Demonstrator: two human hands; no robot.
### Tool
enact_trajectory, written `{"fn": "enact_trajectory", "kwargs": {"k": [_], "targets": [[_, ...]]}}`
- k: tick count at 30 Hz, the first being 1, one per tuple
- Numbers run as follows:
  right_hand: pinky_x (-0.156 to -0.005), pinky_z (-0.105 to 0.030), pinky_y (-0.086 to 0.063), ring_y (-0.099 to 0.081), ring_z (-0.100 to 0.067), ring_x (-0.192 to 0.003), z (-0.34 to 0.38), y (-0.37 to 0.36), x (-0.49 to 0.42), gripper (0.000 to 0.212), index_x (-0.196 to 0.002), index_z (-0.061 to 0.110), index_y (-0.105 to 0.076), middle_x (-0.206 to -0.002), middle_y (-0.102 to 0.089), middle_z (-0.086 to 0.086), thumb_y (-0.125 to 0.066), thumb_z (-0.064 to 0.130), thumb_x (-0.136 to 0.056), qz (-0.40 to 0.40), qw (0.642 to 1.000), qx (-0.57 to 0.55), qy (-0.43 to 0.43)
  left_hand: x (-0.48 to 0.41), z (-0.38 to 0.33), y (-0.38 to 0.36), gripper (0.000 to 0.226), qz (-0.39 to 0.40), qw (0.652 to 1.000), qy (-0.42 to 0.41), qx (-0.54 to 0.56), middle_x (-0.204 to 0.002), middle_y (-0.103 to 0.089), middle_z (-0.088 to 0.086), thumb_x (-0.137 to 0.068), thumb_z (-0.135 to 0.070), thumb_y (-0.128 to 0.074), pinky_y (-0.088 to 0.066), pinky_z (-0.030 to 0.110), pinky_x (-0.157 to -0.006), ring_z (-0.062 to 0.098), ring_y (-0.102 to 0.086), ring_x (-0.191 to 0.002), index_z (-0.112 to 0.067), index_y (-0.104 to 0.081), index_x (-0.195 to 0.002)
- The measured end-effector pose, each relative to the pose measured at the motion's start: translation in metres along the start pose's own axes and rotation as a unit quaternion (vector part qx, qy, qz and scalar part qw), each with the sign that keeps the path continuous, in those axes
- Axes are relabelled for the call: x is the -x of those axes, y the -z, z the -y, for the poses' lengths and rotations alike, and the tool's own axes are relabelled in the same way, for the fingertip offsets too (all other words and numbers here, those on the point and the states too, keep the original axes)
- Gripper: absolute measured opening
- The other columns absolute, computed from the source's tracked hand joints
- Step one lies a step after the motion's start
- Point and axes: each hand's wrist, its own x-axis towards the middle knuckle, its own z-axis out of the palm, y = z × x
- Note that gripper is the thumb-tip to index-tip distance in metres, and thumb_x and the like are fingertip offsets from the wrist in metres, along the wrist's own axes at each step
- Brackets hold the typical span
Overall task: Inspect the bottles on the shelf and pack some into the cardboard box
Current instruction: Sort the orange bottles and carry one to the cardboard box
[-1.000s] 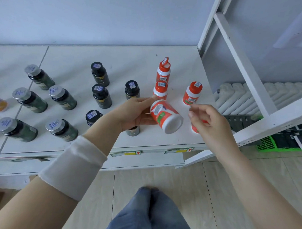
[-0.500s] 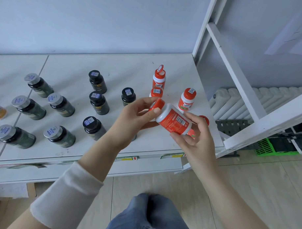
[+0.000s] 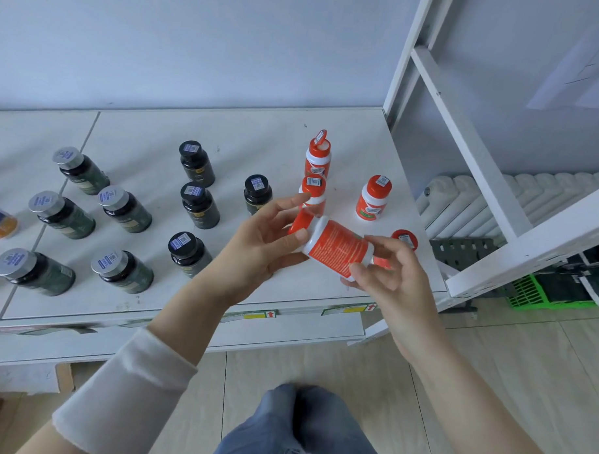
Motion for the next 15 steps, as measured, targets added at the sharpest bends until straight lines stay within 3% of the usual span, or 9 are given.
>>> {"fn": "enact_trajectory", "kwargs": {"k": [1, 4, 8, 12, 15], "targets": [[-0.07, -0.019, -0.053, -0.064, -0.009, -0.094, 0.0003, -0.0011, 0.0015, 0.039, -0.102, 0.022, -0.051, -0.114, -0.056, -0.007, -0.075, 0.01, -0.073, -0.007, 0.999, 0.028, 0.028, 0.0006, 0.0004, 0.0001, 0.035, -0.005, 1.0, 0.015, -0.004, -0.112, -0.063, 0.004, -0.085, -0.015, -0.06, -0.055, 0.03, -0.082, 0.015, -0.064, -0.101, -0.018, -0.053, -0.118], [-0.078, -0.022, -0.052, -0.055, -0.015, -0.113, -0.0038, -0.0032, 0.0049, 0.048, -0.107, 0.031, -0.05, -0.122, -0.05, -0.008, -0.076, 0.025, -0.068, 0.006, 0.994, 0.082, 0.075, -0.0008, 0.0002, -0.0008, 0.024, -0.052, 0.998, 0.026, -0.022, -0.1, -0.063, 0.006, -0.085, -0.016, -0.054, -0.056, 0.026, -0.072, 0.013, -0.066, -0.086, -0.013, -0.057, -0.109], [-0.072, -0.022, -0.054, -0.063, -0.004, -0.098, -0.0023, -0.0041, 0.0015, 0.047, -0.11, 0.035, -0.049, -0.121, -0.056, -0.005, -0.072, 0.025, -0.07, -0.01, 1.0, -0.003, -0.026, -0.0012, -0.0033, -0.0018, 0.033, -0.037, 0.999, -0.005, -0.033, -0.108, -0.064, 0.003, -0.077, -0.013, -0.058, -0.056, 0.03, -0.082, 0.014, -0.065, -0.094, -0.013, -0.057, -0.109], [-0.07, -0.018, -0.053, -0.063, -0.003, -0.098, -0.0012, -0.0045, 0.0007, 0.043, -0.105, 0.023, -0.052, -0.109, -0.062, 0.004, -0.071, 0.015, -0.067, -0.023, 1.0, 0.001, -0.009, -0.0014, -0.0027, -0.0026, 0.045, -0.039, 0.999, 0.032, -0.015, -0.112, -0.063, 0.007, -0.074, -0.02, -0.06, -0.056, 0.028, -0.081, 0.017, -0.066, -0.097, -0.013, -0.053, -0.118], [-0.073, -0.02, -0.054, -0.062, -0.004, -0.101, -0.0035, -0.0064, 0.0006, 0.048, -0.105, 0.019, -0.051, -0.107, -0.062, 0.005, -0.073, 0.017, -0.063, -0.019, 1.0, 0.016, 0.008, -0.005, -0.0025, -0.0018, 0.039, -0.061, 0.997, 0.044, -0.028, -0.108, -0.064, 0.009, -0.081, -0.018, -0.059, -0.057, 0.028, -0.077, 0.018, -0.068, -0.092, -0.006, -0.054, -0.118]]}}
